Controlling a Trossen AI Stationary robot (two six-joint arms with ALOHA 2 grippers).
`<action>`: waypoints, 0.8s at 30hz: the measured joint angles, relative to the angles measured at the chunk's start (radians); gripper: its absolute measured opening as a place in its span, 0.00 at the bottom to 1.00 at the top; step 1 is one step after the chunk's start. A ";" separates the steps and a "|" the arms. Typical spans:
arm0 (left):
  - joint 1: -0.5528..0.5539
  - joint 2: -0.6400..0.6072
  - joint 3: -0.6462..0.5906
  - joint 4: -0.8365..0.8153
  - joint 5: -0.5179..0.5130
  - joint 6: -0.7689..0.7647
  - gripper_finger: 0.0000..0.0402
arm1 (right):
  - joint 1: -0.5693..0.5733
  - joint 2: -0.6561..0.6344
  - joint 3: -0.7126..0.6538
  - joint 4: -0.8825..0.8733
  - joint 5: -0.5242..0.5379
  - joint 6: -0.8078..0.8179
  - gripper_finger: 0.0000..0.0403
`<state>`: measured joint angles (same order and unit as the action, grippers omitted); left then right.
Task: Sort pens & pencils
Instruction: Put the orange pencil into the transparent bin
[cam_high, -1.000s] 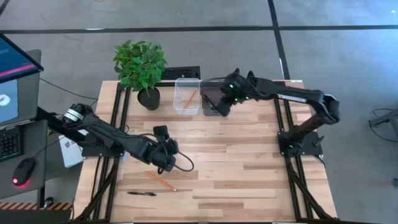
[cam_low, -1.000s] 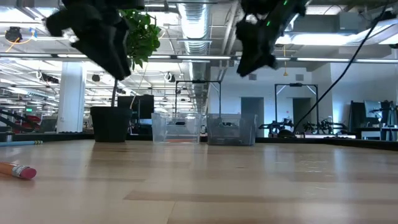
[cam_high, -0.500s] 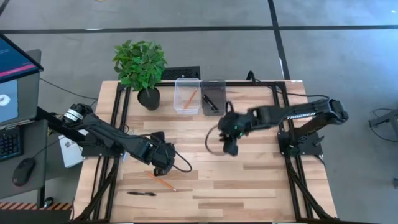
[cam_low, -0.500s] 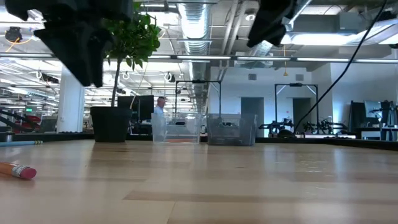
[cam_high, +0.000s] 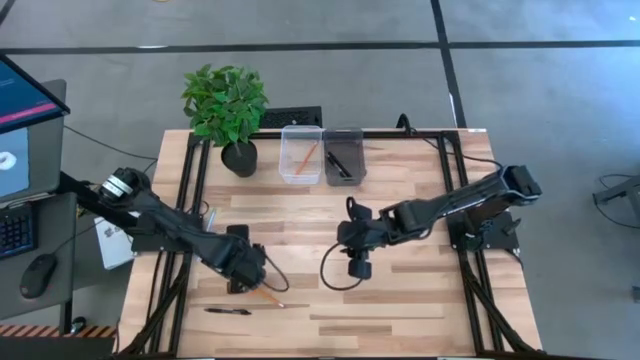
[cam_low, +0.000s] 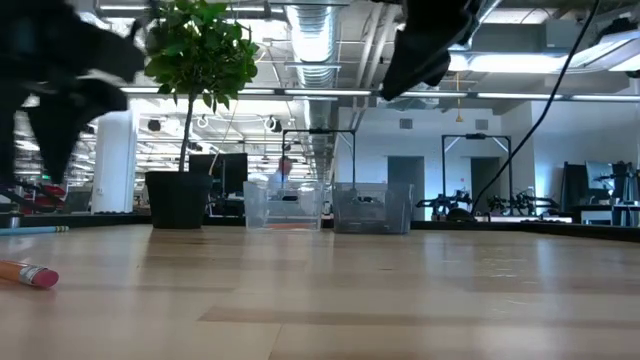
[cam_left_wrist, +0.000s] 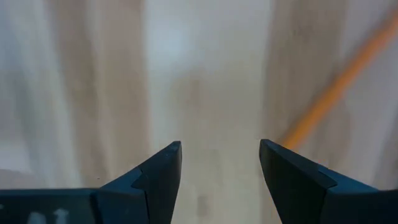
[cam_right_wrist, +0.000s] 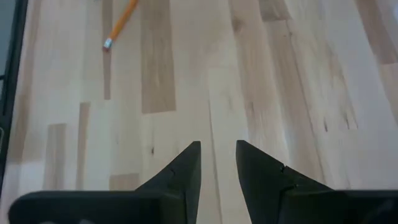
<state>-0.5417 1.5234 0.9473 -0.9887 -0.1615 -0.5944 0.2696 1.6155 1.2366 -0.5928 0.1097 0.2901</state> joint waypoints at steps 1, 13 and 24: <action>-0.012 0.000 -0.010 0.002 0.029 -0.007 0.52 | -0.003 0.007 0.000 0.007 0.000 0.000 0.31; -0.134 0.009 -0.035 0.159 0.027 0.059 0.47 | -0.063 0.030 0.000 0.086 0.002 0.000 0.31; -0.141 0.144 -0.035 0.160 0.039 0.163 0.38 | -0.062 0.029 0.000 0.112 0.001 0.043 0.31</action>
<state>-0.6830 1.6675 0.9123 -0.8288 -0.1224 -0.4316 0.2078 1.6447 1.2369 -0.4812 0.1104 0.3336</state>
